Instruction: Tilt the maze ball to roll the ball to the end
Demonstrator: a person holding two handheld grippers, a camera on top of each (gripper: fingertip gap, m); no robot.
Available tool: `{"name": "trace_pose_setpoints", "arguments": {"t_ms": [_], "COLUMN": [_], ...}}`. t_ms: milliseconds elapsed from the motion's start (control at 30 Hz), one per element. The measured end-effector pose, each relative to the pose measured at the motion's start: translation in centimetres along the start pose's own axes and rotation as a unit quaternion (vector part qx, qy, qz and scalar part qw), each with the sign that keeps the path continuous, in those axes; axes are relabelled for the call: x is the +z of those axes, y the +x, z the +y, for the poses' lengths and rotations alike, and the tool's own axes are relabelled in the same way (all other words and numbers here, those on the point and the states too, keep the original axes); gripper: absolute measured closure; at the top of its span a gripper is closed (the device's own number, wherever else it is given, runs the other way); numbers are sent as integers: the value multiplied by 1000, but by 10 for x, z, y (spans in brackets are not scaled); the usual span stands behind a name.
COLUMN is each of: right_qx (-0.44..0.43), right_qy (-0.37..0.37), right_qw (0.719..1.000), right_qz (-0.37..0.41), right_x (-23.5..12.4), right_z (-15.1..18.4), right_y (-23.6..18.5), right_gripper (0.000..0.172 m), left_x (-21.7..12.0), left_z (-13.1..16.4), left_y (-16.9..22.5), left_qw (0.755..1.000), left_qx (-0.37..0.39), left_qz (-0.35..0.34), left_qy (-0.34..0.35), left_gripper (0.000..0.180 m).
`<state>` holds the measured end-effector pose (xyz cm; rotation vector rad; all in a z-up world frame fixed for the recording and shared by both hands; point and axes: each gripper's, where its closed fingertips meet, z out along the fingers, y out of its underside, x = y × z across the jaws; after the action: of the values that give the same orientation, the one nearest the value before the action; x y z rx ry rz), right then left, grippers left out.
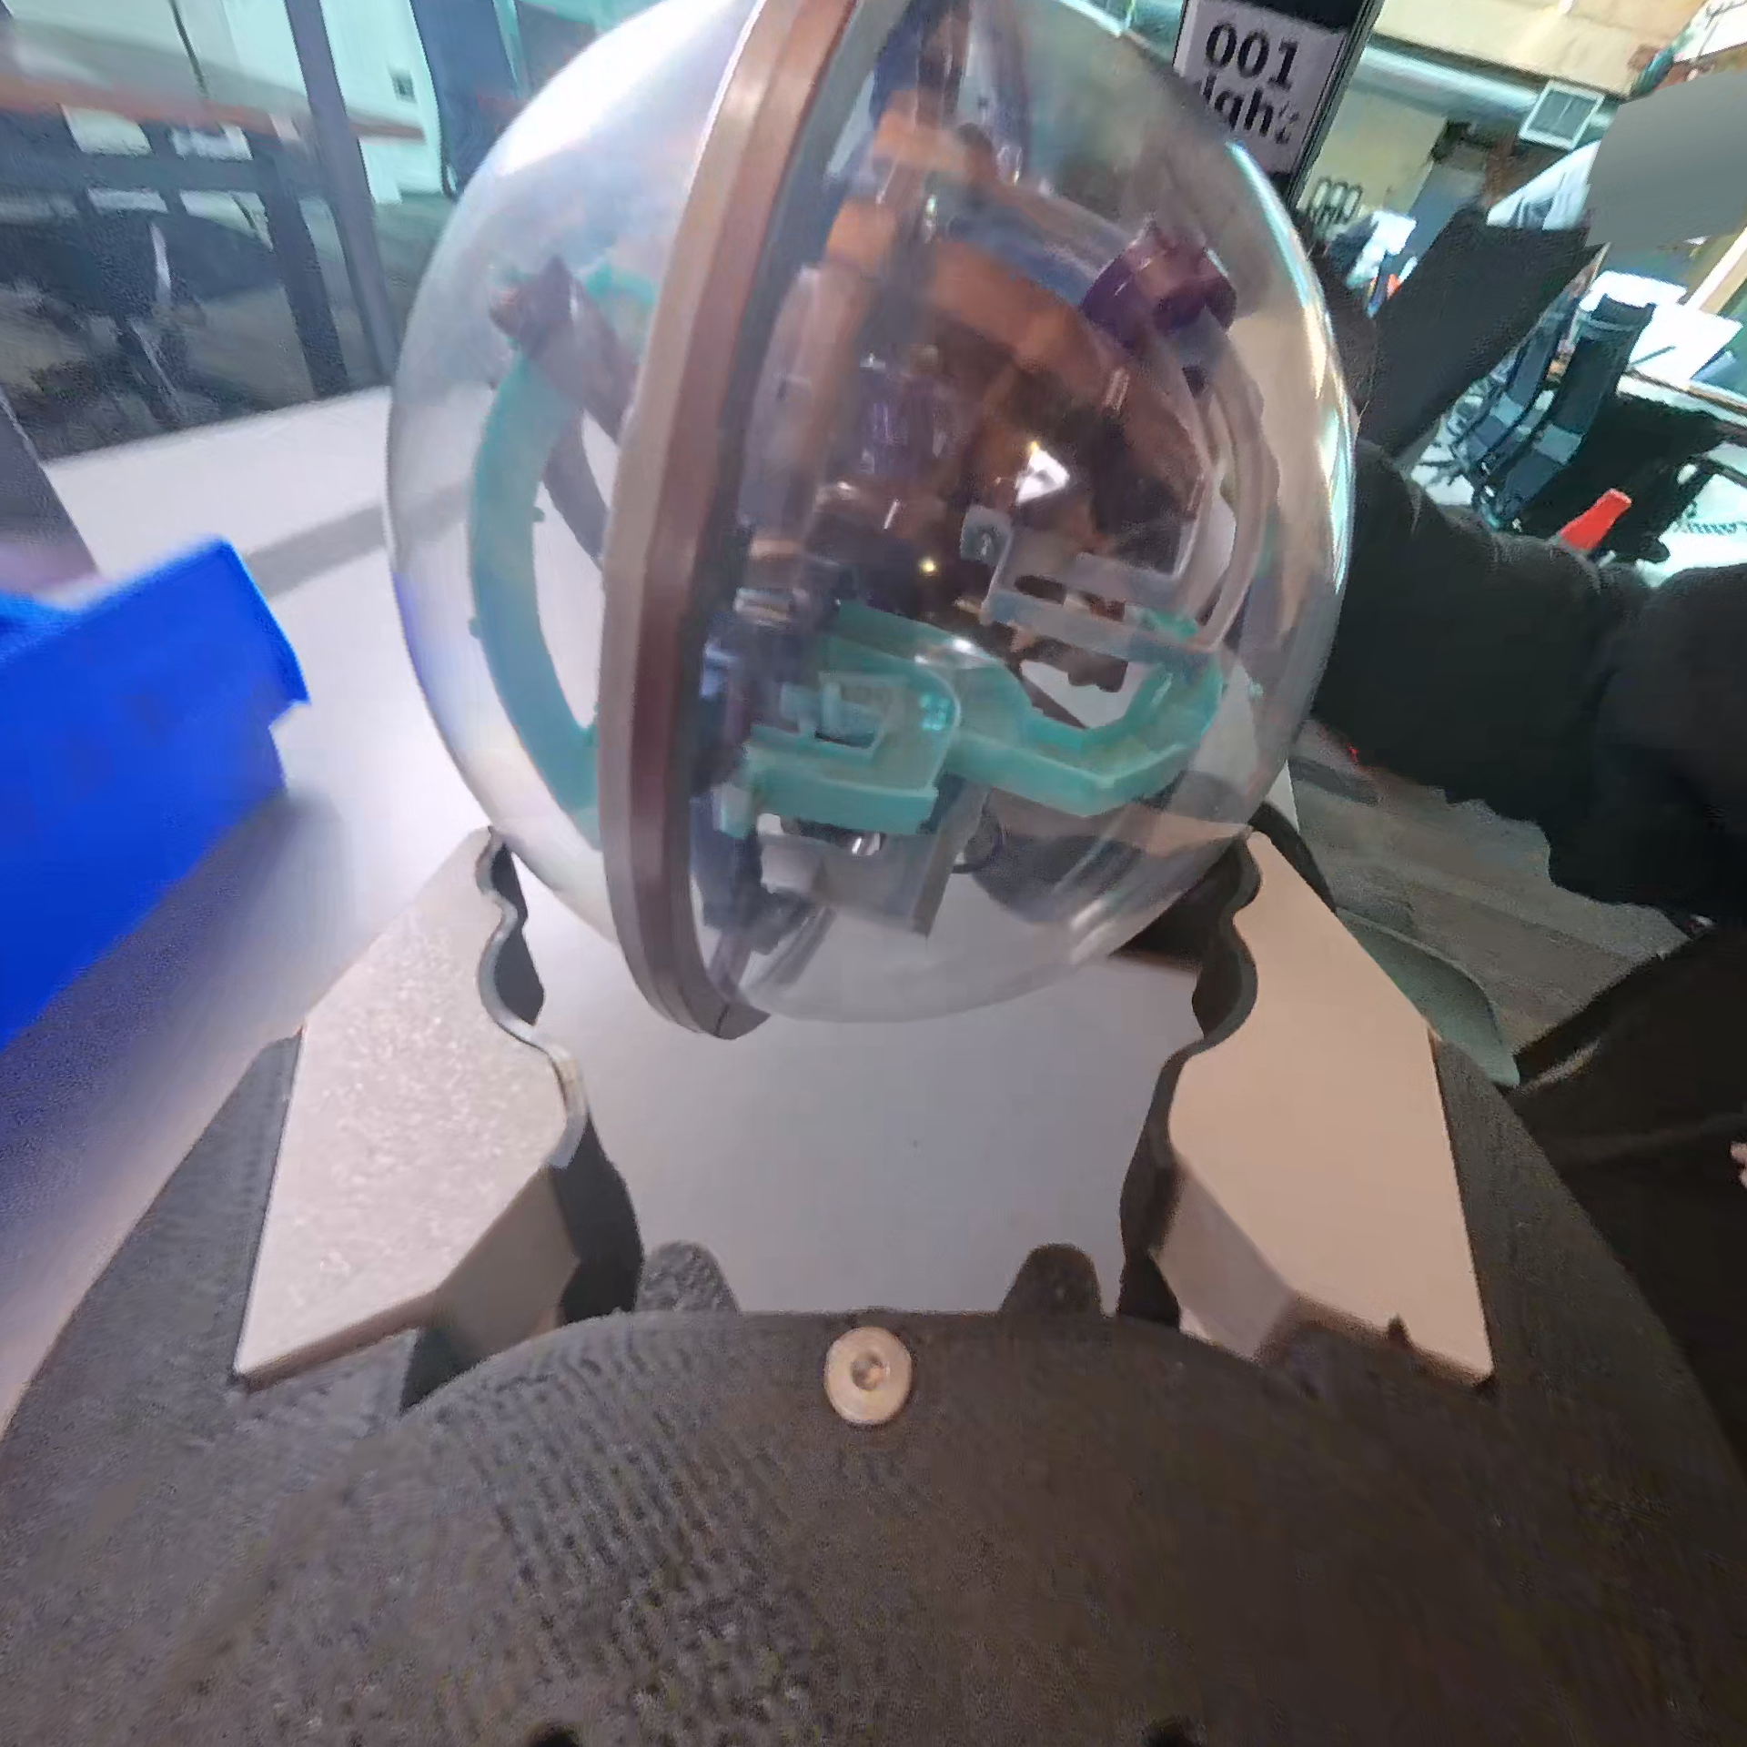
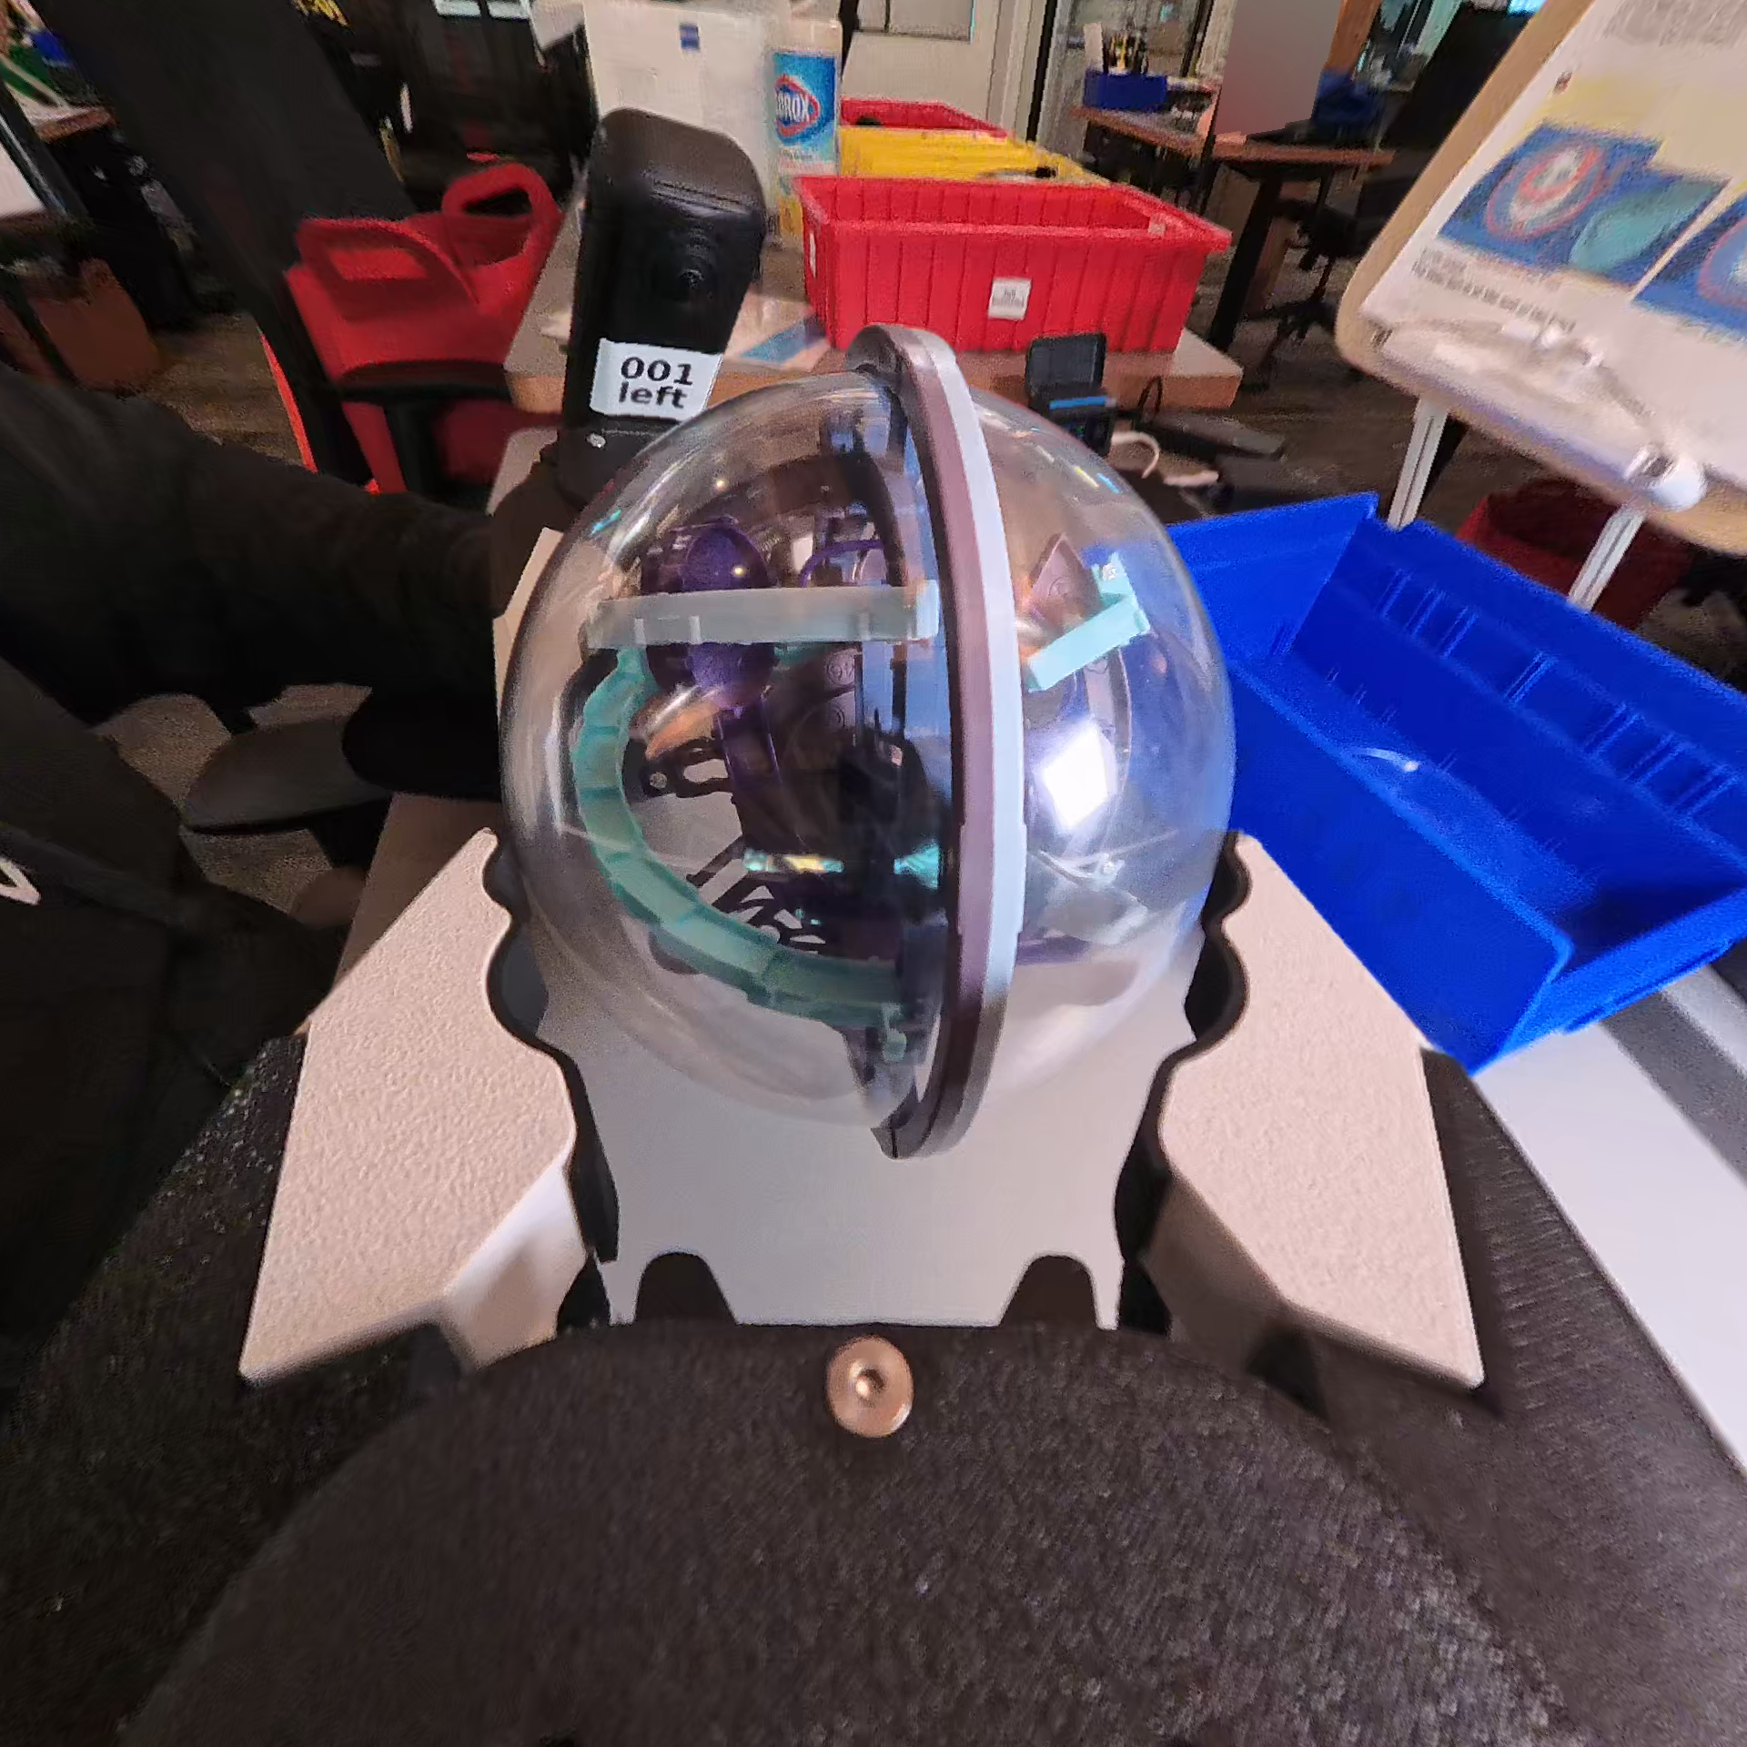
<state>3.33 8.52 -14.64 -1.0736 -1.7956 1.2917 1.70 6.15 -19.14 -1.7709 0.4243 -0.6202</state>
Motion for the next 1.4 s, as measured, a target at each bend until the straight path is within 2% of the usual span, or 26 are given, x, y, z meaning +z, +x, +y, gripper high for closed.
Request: {"name": "trace_pose_setpoints", "arguments": {"t_ms": [233,400,533,833,1133,1300,1400], "right_qx": [-43,-90,-111,-7,158,280,384], "right_qy": [24,28,29,63,72,63,84], "right_qw": [999,996,993,998,985,957,916], "right_qz": [-2,3,10,-4,-23,-48,-80], "right_x": [-13,-17,-17,-12,-3,8,15], "right_z": [-67,-97,-110,-103,-80,-38,-4], "right_y": [6,0,-4,-7,-6,-14,-23], "right_gripper": [34,34,34,34,34,34,36], "left_x": [-21,-36,-43,-49,-48,-44,-36], "left_z": [-77,-107,-117,-112,-92,-69,-46], "left_y": [6,13,17,21,18,12,8], "left_qw": [995,987,982,995,996,990,990], "left_qx": [61,113,132,61,-86,-138,-140], "left_qz": [-30,-44,-42,-30,-4,-5,-16], "left_qy": [73,108,128,77,16,0,-6], "left_gripper": [40,40,40,40,40,40,39]}}
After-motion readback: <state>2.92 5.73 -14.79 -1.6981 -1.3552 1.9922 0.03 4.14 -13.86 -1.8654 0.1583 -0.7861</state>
